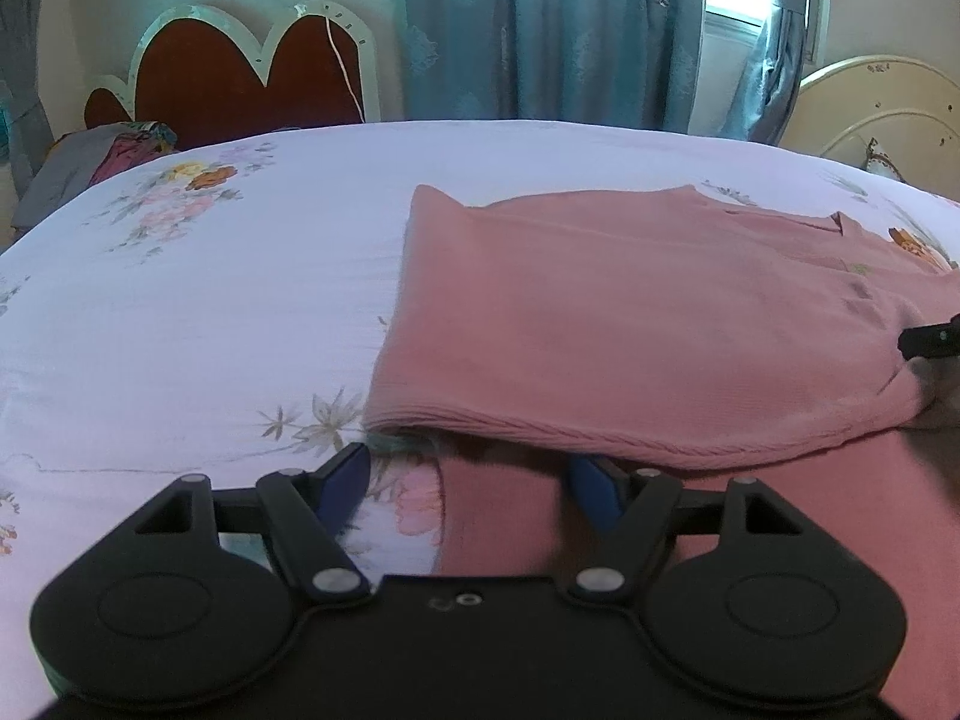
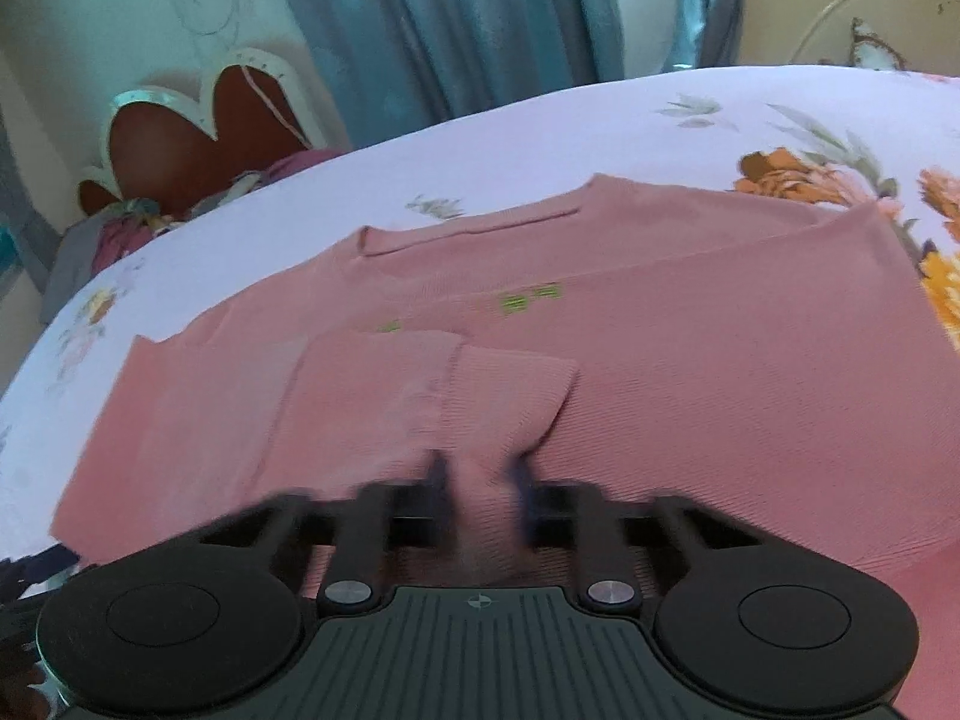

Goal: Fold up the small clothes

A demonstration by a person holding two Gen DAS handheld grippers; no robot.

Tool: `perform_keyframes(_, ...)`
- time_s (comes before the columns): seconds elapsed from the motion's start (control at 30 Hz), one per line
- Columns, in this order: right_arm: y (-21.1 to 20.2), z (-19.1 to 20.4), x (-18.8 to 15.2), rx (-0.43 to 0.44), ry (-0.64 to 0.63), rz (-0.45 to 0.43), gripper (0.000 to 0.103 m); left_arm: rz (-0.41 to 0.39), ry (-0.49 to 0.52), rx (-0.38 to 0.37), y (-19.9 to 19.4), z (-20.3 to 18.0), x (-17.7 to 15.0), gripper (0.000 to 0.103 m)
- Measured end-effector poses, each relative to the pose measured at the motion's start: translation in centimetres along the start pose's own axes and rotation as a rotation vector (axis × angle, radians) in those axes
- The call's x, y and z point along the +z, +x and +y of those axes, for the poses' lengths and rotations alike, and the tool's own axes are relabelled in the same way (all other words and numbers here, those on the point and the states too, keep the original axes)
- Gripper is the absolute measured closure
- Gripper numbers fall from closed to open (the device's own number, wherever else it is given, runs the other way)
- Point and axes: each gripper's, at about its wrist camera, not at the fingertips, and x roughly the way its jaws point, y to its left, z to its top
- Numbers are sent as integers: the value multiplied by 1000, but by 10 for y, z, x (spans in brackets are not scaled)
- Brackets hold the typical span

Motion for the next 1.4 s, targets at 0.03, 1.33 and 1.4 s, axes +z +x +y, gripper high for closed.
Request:
perform_keyframes(0.03,-2,3,1,2,-23,-11,92,-2,-1,4,0,0,0,29)
perform_keyframes(1.33,-24,-43,-5,-51,-23,47,66,-54,-33,46,0,9,-1,84)
perform_keyframes(1.4,-25,-39,-8,-66,-54,46,71,-51,-27,42,0,10,0,84)
